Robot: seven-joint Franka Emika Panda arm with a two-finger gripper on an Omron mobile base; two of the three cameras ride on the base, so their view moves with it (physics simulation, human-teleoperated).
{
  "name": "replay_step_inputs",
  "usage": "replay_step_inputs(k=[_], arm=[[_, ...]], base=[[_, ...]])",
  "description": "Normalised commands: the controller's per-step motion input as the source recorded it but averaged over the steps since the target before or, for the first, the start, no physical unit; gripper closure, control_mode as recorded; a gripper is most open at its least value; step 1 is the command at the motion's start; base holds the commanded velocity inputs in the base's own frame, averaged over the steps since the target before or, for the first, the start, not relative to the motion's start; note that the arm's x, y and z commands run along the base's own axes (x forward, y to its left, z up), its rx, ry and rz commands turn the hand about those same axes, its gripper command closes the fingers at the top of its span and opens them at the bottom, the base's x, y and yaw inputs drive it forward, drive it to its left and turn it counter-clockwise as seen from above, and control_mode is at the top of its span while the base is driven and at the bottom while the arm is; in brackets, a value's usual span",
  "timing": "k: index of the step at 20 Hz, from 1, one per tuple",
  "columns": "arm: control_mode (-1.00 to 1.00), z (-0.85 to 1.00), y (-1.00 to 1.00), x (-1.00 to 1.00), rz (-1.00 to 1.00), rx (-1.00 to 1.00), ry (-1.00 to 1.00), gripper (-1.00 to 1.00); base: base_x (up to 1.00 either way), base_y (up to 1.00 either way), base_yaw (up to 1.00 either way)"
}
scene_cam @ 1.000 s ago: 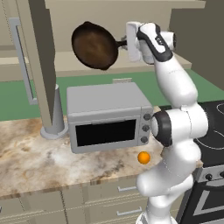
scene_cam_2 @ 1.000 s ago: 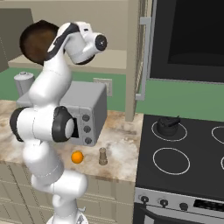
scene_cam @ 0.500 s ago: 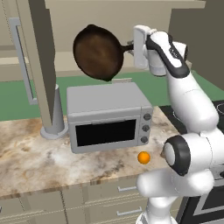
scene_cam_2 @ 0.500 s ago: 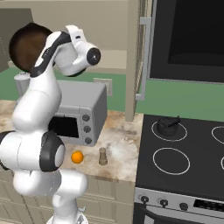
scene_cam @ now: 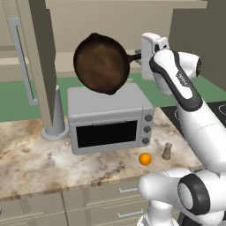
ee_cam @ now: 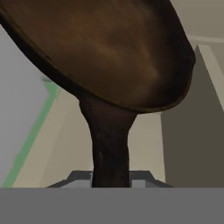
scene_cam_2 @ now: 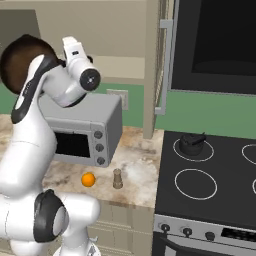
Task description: Pick the pan from the cabinet and place it on the stove. Then turn on the stove burner for the pan.
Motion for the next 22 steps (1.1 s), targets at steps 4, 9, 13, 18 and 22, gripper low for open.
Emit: replay_step_inputs(k=[4, 9, 13, 18, 22], arm=[[-1.0, 0.0, -0.04, -0.75, -0.11, -0.02, 0.0, 1.0], [-1.0, -0.03, -0.08, -0.6, -0.11, -0.03, 0.0, 1.0], [-1.0, -0.12, -0.2, -0.47, -0.08, -0.02, 0.0, 1.0], [-1.0, -0.22, -0.24, -0.46, -0.07, -0.02, 0.0, 1.0], [-1.0, -0.35, -0.22, -0.56, -0.06, -0.01, 0.0, 1.0]], base=[[0.0, 0.0, 0.0], [0.0, 0.0, 0.0], [0.0, 0.0, 0.0], [0.0, 0.0, 0.0], [0.0, 0.0, 0.0]])
